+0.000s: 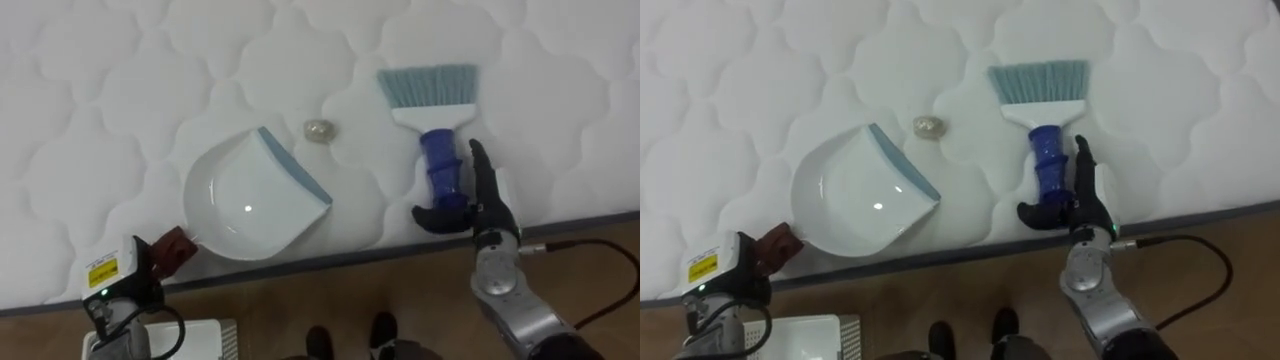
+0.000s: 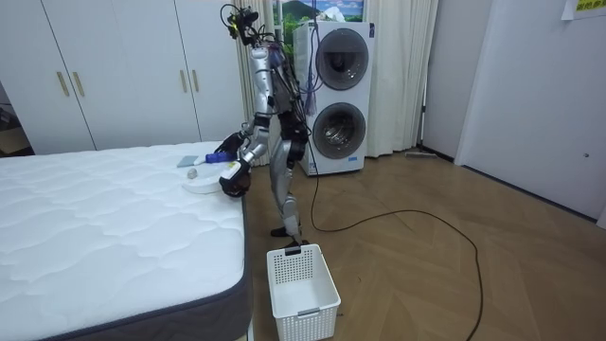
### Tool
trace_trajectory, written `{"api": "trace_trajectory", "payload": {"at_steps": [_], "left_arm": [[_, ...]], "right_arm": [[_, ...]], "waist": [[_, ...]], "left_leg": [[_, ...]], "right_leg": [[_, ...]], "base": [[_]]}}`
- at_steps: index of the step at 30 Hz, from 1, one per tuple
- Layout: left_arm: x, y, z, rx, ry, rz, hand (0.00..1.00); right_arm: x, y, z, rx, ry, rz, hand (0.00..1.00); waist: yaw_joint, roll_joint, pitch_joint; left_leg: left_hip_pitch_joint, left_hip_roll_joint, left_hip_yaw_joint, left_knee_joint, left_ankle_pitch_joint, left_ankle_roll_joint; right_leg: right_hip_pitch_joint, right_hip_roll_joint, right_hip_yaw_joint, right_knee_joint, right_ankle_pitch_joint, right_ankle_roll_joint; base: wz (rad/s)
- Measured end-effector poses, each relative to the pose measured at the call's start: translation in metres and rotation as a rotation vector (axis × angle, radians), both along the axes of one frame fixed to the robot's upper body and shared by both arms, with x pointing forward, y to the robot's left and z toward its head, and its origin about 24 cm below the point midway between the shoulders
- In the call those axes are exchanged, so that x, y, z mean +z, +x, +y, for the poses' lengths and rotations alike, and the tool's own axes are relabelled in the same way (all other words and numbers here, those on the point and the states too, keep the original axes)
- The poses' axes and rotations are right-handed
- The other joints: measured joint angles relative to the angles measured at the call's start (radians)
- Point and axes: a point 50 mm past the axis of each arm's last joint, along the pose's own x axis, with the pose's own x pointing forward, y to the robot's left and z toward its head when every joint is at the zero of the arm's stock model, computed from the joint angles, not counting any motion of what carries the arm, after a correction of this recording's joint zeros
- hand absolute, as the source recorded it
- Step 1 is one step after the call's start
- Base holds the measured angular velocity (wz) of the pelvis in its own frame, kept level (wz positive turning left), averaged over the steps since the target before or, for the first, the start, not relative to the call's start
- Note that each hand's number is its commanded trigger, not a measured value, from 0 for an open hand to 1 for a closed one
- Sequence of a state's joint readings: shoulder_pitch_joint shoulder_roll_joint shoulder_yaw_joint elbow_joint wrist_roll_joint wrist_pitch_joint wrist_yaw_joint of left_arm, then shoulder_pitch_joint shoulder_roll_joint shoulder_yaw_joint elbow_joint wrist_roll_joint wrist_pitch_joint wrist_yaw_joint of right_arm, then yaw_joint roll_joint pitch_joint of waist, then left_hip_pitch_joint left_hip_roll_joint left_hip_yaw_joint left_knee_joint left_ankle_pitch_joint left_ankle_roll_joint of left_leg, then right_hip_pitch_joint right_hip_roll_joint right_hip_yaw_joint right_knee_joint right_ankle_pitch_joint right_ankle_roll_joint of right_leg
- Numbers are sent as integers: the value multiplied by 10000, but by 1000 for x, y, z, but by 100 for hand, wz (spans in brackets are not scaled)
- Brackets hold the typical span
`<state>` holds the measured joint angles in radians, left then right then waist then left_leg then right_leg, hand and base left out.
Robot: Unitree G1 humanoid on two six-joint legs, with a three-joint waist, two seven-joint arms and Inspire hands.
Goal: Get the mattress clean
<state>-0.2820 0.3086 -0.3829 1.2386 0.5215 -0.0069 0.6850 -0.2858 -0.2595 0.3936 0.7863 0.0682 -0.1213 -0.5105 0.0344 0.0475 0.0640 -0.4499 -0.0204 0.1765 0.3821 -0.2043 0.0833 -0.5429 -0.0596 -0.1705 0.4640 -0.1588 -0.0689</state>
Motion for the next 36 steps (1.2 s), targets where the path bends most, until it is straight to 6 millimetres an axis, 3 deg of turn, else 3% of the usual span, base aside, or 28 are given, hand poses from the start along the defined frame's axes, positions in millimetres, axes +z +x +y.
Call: {"api": "trace_trajectory", "payload": {"at_steps": [29, 30, 31, 36], "left_arm": [[6, 10, 2, 4, 434, 55, 100], [6, 11, 2, 4, 437, 53, 100], [6, 11, 2, 5, 438, 56, 100], [6, 10, 2, -8, 456, 73, 100]], "right_arm": [[-6, 9, -16, 255, -432, 1156, 0], [-6, 9, -17, 255, -403, 1222, 66], [-7, 10, -17, 262, -376, 1247, 100], [-6, 14, -20, 123, -151, 1423, 100]], "waist": [[10, 25, -101], [2, 18, -105], [-1, 17, -105], [1, -10, -121]], "left_leg": [[28, -72, -163, 293, 19, 22], [32, -73, -163, 309, 21, 25], [43, -73, -163, 310, 23, 27], [58, -74, -161, 324, 35, 44]], "right_leg": [[144, -162, -215, 221, -20, 2], [151, -164, -215, 231, -20, 2], [166, -163, -215, 230, -20, 3], [209, -165, -216, 208, -19, 7]], "base": [[2], [0], [0], [0]]}}
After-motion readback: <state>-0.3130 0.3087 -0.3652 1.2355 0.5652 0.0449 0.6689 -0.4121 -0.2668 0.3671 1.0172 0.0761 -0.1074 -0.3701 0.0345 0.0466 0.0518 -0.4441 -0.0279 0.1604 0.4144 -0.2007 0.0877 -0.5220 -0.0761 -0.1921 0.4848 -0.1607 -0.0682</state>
